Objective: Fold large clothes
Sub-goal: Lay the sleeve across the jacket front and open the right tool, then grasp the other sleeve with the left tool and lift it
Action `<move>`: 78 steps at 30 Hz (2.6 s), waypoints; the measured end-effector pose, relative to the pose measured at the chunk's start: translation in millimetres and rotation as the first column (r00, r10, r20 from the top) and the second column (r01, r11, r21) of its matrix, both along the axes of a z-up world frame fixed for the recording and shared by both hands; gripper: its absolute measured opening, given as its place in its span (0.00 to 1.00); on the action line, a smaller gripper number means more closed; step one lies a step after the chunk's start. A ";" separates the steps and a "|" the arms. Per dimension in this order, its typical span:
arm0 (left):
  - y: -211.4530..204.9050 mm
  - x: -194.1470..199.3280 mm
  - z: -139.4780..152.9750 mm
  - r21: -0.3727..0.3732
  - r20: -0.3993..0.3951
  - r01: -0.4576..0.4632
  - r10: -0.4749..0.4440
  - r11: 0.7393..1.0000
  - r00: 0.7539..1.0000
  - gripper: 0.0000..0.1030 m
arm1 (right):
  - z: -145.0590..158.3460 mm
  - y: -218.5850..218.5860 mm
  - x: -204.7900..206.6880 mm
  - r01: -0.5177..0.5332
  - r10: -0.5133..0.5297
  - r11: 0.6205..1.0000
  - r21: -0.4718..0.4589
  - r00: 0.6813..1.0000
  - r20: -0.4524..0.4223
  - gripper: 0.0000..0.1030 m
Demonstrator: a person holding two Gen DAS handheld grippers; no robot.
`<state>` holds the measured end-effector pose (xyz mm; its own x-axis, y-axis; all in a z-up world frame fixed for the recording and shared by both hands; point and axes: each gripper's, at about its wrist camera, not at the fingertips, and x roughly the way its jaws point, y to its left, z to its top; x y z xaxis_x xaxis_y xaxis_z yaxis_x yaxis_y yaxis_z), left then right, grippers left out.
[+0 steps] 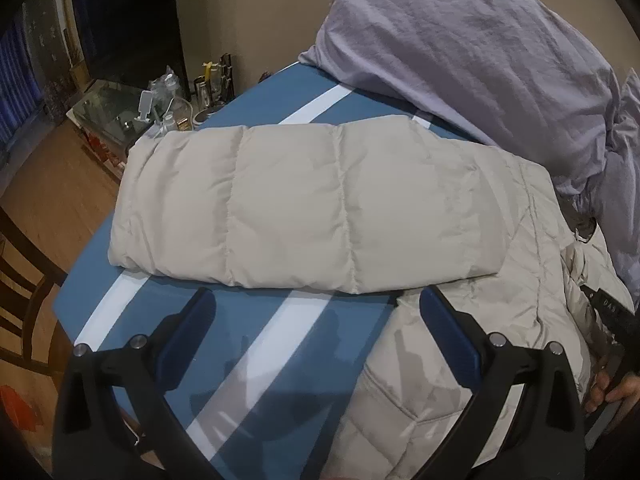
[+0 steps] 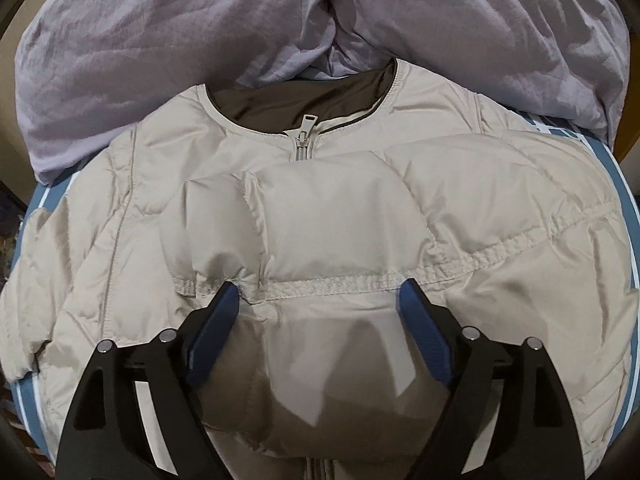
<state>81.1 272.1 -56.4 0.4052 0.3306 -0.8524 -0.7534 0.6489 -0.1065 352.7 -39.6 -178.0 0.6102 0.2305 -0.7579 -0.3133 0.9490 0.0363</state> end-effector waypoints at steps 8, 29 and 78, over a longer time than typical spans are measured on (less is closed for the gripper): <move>22.8 -7.3 -3.9 -0.007 -0.004 -0.059 0.058 0.998 0.998 0.98 | -5.8 3.2 -3.6 0.003 -0.001 1.000 -0.025 0.997 0.073 0.87; 152.5 -64.0 -43.7 -0.128 -0.014 -0.282 0.283 0.951 0.959 0.93 | -5.8 3.1 -3.8 -0.004 0.005 1.000 -0.025 0.997 0.071 0.87; 67.2 19.8 88.7 0.083 0.225 0.008 -0.026 0.997 0.974 0.13 | 11.4 0.8 -19.2 -0.039 0.039 0.999 0.016 0.999 0.011 0.87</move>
